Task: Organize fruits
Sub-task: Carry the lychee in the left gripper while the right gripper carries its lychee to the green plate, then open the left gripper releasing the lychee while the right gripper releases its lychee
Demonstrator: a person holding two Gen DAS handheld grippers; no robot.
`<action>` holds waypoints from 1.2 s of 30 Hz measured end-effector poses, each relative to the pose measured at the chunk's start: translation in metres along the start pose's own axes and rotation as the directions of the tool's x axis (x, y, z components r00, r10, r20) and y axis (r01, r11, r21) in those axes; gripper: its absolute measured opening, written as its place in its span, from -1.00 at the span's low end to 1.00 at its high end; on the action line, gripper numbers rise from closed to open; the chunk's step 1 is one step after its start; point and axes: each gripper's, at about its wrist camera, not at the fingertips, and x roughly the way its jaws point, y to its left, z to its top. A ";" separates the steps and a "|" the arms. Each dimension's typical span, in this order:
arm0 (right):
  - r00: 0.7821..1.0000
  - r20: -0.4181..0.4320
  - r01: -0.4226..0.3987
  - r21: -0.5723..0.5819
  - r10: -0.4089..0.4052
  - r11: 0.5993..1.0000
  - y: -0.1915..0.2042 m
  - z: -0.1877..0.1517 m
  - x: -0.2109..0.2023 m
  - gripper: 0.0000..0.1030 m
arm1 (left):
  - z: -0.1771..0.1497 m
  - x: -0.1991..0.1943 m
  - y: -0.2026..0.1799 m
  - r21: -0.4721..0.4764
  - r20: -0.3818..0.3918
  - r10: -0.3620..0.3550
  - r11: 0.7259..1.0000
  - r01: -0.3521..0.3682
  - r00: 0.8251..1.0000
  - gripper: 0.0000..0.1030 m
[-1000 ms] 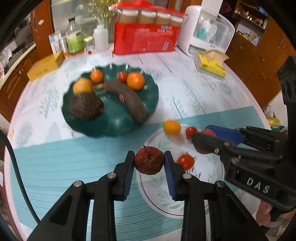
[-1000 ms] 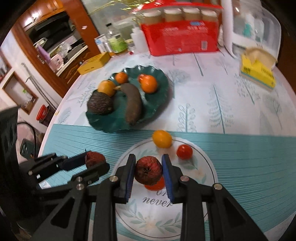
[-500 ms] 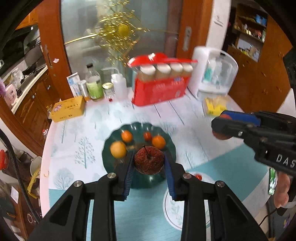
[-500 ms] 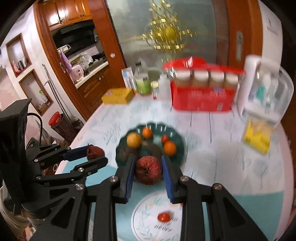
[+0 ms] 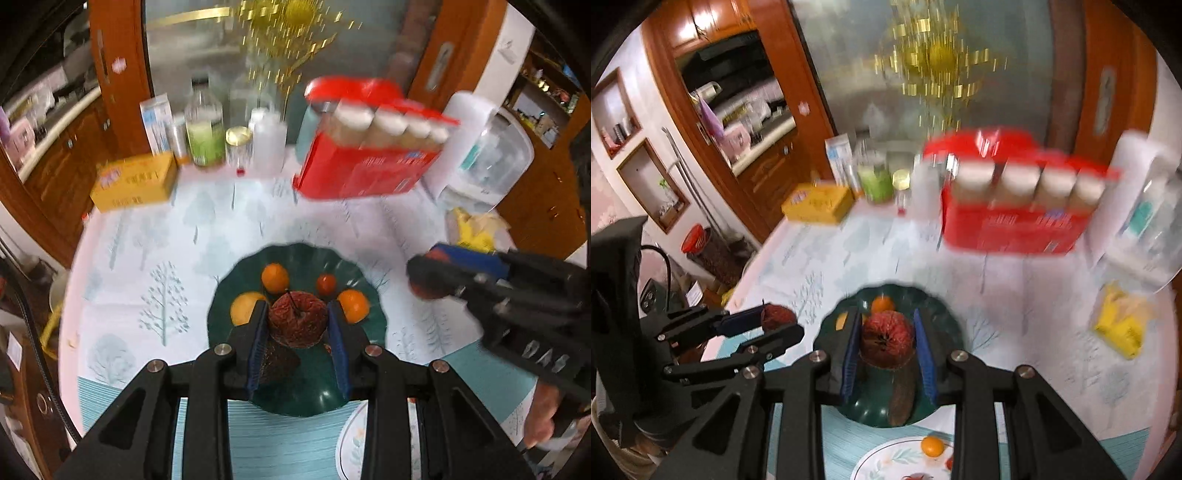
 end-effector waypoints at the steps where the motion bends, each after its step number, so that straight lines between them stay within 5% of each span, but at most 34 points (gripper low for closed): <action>1: 0.999 -0.033 -0.003 0.015 0.004 1.000 -0.006 -0.004 0.019 -0.43 | -0.002 0.016 0.002 -0.006 -0.029 0.001 1.000 -0.001 1.000 -0.41; 8: 0.983 -0.171 -0.050 0.099 0.066 0.994 -0.029 -0.027 0.112 -0.43 | -0.017 0.100 0.005 0.005 -0.174 0.019 1.000 -0.019 0.985 -0.41; 14: 0.980 -0.173 -0.082 0.122 0.103 0.989 -0.033 -0.029 0.142 -0.42 | -0.020 0.128 0.008 0.030 -0.208 0.037 0.999 -0.031 0.978 -0.40; 16: 0.979 -0.177 -0.077 0.124 0.098 0.989 -0.033 -0.028 0.150 -0.41 | -0.019 0.131 0.008 0.039 -0.207 0.044 0.999 -0.036 0.977 -0.30; 20: 0.978 -0.191 -0.061 0.124 0.084 0.990 -0.032 -0.027 0.158 -0.36 | -0.018 0.128 0.008 0.048 -0.178 0.049 0.998 -0.041 0.983 0.31; 36: 0.991 -0.132 -0.032 0.055 0.039 0.998 -0.023 -0.027 0.128 -0.25 | -0.023 0.094 0.007 0.040 -0.131 0.055 0.998 -0.050 0.990 0.33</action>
